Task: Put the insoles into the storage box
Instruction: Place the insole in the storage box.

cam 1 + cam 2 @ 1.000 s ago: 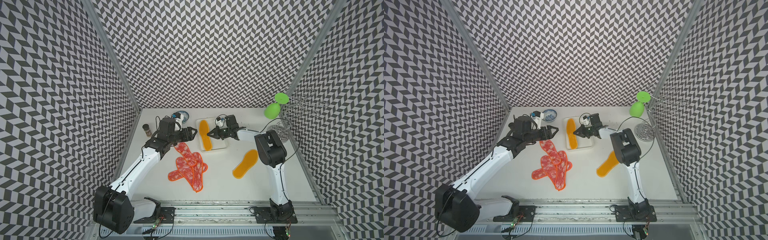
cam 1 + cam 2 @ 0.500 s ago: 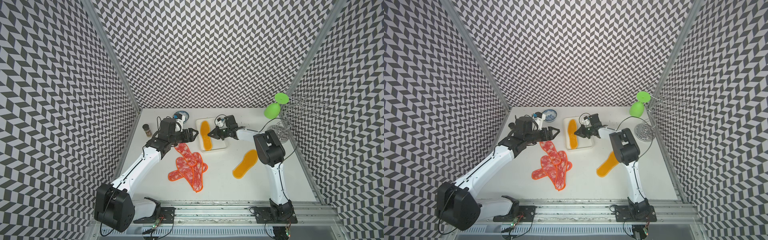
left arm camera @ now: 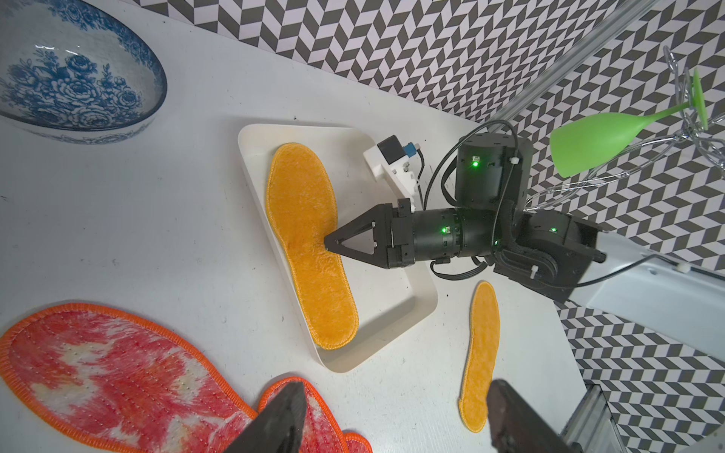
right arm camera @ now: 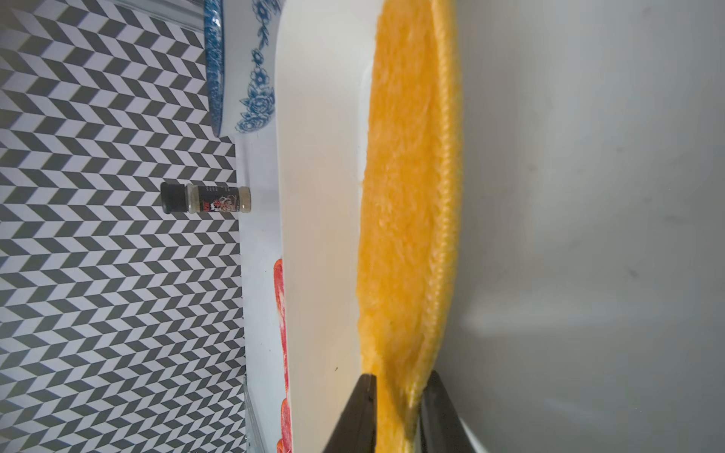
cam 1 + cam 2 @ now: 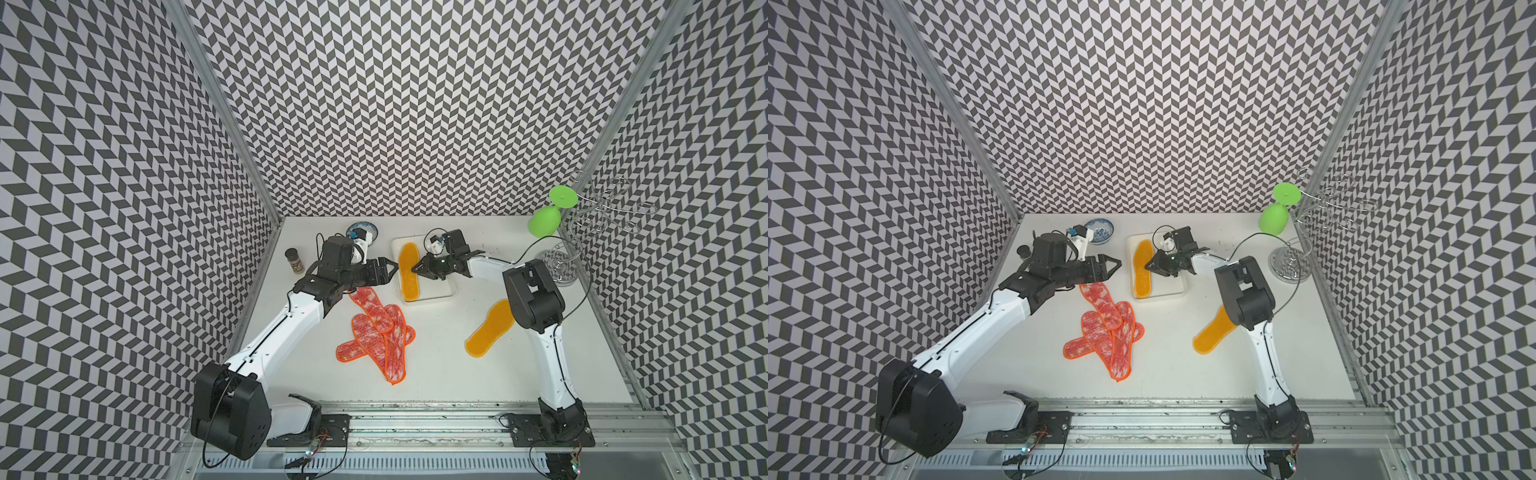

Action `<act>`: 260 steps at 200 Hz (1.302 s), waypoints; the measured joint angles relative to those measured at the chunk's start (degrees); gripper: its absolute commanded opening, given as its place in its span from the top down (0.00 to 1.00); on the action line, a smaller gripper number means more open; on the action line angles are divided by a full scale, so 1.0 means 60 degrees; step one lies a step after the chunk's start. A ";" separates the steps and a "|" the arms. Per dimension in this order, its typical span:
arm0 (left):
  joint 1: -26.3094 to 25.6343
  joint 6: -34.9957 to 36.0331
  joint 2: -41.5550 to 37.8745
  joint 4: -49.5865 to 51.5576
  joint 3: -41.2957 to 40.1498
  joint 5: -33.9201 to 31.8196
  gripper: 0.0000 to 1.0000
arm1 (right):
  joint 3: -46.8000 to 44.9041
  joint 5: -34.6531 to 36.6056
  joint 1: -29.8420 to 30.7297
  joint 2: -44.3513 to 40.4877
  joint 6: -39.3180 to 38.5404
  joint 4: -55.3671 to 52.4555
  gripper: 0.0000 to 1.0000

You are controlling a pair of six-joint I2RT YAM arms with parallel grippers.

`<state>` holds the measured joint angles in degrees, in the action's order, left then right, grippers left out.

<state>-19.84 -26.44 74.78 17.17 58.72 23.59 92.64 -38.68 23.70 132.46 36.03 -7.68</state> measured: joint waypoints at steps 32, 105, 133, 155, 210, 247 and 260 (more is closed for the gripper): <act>0.0000 0.0000 0.0000 0.0007 -0.0138 0.0055 0.23 | 0.0404 0.0328 0.0029 0.0000 -0.0244 -0.0477 0.66; 0.0000 0.0000 0.0004 0.0000 -0.0164 0.0135 0.23 | 0.1107 0.1107 0.0029 0.0000 -0.0798 -0.1326 0.53; 0.0000 0.0000 0.0007 0.0000 -0.0171 0.0164 0.23 | 0.1344 0.1319 0.0029 0.0000 -0.0922 -0.1617 0.51; 0.0000 0.0000 0.0036 0.0000 -0.0178 0.0193 0.23 | 0.1563 0.1472 0.0029 0.0000 -0.1056 -0.1814 0.49; 0.0000 0.0044 0.0036 -0.0007 -0.0178 0.0204 0.23 | 0.1392 0.2218 0.0029 -0.0925 -0.1767 -0.2798 0.44; 0.0000 0.0076 0.0080 -0.0171 -0.0178 0.0266 0.23 | -0.0277 0.3042 0.0029 -0.3457 -0.2106 -0.3271 0.40; -0.0004 0.0091 0.0186 -0.0270 -0.0178 0.0291 0.23 | -0.1024 0.3384 0.0029 -0.4513 -0.2058 -0.3333 0.38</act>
<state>-19.86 -25.89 75.90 15.55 57.65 25.34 86.50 -18.37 23.88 105.38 23.68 -27.68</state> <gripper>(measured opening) 0.769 0.607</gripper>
